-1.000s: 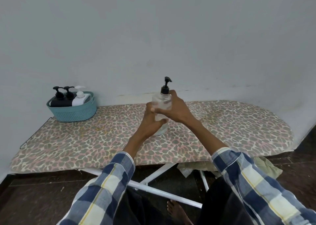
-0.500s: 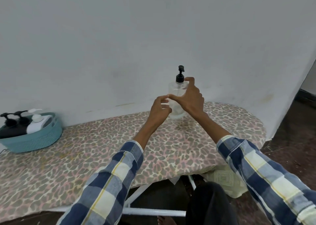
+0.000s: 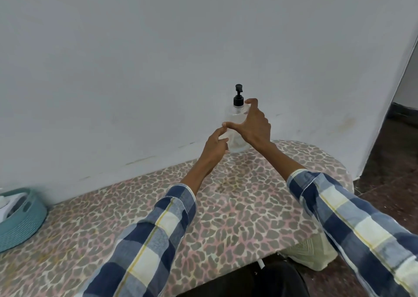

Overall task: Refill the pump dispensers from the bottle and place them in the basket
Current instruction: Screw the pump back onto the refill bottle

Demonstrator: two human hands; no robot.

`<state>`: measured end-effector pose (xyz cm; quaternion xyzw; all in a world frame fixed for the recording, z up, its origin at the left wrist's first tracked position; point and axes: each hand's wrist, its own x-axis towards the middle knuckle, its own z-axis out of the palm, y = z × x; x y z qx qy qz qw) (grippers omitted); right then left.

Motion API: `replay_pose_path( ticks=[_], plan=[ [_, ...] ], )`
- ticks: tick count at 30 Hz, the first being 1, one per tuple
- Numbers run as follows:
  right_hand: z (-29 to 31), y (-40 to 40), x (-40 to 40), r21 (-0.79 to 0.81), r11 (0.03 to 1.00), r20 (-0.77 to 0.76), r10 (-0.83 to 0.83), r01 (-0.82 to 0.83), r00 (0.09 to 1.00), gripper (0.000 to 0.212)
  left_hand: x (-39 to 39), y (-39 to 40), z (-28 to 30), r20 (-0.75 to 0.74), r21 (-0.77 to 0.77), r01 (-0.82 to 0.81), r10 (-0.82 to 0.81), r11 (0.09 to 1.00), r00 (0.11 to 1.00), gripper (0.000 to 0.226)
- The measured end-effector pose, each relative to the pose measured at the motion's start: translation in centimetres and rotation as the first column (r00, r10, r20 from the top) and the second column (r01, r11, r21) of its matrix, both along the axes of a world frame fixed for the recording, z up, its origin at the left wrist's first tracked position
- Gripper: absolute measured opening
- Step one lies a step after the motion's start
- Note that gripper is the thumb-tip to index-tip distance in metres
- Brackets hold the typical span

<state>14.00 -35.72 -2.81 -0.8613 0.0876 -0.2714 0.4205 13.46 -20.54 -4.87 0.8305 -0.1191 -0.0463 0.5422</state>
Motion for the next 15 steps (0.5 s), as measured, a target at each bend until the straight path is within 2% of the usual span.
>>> replay_pose_path(
  ticks=[9,15],
  plan=[
    [-1.8,-0.3,1.7,-0.023,1.0,-0.014,0.011,-0.012,1.0,0.1,1.4,-0.4,-1.5,0.012,0.076,-0.009,0.008,0.997,1.0,0.065],
    [-2.1,-0.4,1.9,-0.042,0.996,-0.058,0.071,-0.073,0.996,0.109,1.1,0.3,-1.7,0.005,0.141,0.014,-0.014,0.99,1.0,0.068]
  ],
)
